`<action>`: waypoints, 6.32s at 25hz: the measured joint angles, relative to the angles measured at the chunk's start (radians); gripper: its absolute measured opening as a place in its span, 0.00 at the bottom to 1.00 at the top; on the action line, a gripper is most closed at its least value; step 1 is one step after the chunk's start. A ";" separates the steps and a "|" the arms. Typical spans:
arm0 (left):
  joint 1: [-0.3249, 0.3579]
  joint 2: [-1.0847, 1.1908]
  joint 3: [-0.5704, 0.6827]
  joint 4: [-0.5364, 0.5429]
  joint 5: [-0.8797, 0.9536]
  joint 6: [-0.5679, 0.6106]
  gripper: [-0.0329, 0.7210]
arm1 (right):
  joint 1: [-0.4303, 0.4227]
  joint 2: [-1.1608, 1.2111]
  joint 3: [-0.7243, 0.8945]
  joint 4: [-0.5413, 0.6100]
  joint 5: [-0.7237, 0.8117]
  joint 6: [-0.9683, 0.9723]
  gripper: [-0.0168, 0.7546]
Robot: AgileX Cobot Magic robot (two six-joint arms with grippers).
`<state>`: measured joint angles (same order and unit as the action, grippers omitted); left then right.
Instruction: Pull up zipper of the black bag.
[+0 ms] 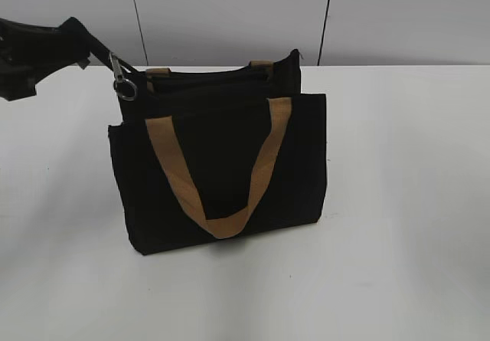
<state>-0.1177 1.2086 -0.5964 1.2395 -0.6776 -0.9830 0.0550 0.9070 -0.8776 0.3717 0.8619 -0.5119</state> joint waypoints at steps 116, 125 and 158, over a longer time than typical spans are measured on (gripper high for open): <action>-0.009 -0.148 0.010 0.014 0.116 0.001 0.06 | 0.374 0.764 -0.375 0.114 -0.315 0.089 0.02; -0.005 -0.148 0.009 0.022 0.120 0.001 0.06 | 0.357 0.764 -0.375 0.077 -0.315 0.141 0.02; -0.005 -0.075 0.006 -0.099 0.325 0.000 0.53 | 0.385 0.764 -0.372 0.183 -0.291 0.098 0.74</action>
<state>-0.1232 1.1335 -0.5909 1.1407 -0.3529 -0.9828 0.4404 1.6711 -1.2496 0.5544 0.5711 -0.4136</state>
